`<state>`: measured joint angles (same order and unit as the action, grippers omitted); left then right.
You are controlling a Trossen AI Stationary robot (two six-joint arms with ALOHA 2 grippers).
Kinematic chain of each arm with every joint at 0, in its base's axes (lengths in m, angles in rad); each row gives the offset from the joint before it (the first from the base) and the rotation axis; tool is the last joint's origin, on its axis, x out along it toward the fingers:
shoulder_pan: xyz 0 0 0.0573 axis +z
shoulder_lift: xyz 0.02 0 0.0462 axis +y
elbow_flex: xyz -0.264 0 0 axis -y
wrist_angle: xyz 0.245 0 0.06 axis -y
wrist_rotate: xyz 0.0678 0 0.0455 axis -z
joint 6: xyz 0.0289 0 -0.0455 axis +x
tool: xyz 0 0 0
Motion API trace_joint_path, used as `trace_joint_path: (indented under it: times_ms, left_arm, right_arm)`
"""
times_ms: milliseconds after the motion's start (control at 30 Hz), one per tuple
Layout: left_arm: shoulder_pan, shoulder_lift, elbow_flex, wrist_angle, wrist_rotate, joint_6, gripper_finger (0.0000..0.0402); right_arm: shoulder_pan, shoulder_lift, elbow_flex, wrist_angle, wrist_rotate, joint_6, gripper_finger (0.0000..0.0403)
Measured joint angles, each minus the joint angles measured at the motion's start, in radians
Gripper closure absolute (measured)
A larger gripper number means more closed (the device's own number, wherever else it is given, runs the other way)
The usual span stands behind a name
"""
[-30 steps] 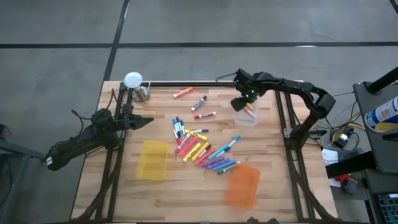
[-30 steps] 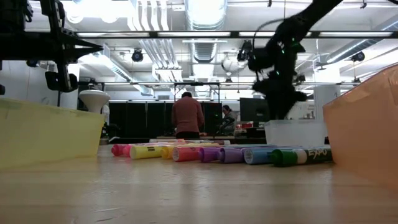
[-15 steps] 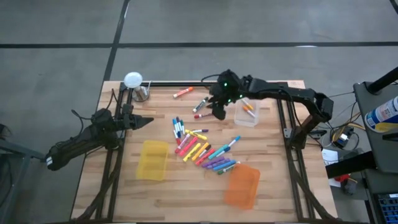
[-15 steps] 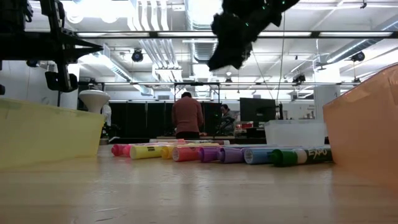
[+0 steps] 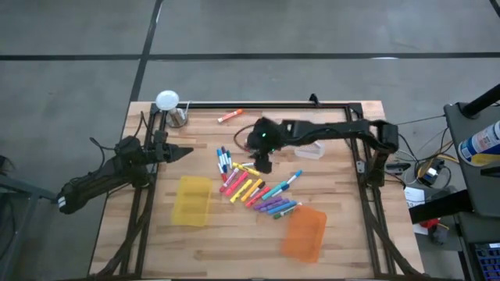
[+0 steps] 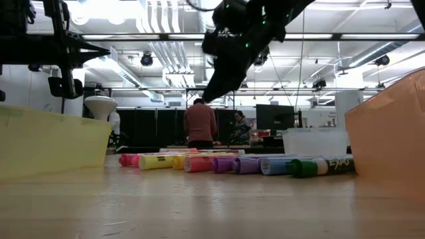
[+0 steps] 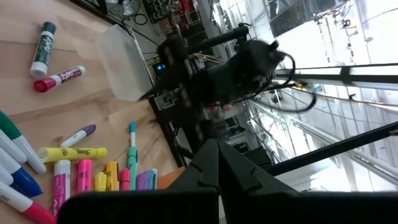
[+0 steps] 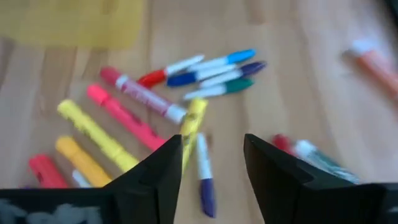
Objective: Pick & Place Markers
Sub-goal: Put the right small violet highlighter pen into the transparent bin
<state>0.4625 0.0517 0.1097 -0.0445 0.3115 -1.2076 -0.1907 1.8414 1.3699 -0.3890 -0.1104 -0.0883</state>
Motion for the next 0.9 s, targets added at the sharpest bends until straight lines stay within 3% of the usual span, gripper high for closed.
trace_joint_path:
  times_ms: [467,900]
  left_arm:
    - [0.000,0.000,0.000,-0.001,0.000,-0.001,0.0401]
    - [0.000,0.000,0.000,-0.001,0.000,-0.001,0.0401]
  right_arm:
    - [0.002,0.195,0.018,-0.058,0.002,0.003,0.0243]
    - [0.003,0.260,0.020,-0.080,0.006,-0.056,0.0263]
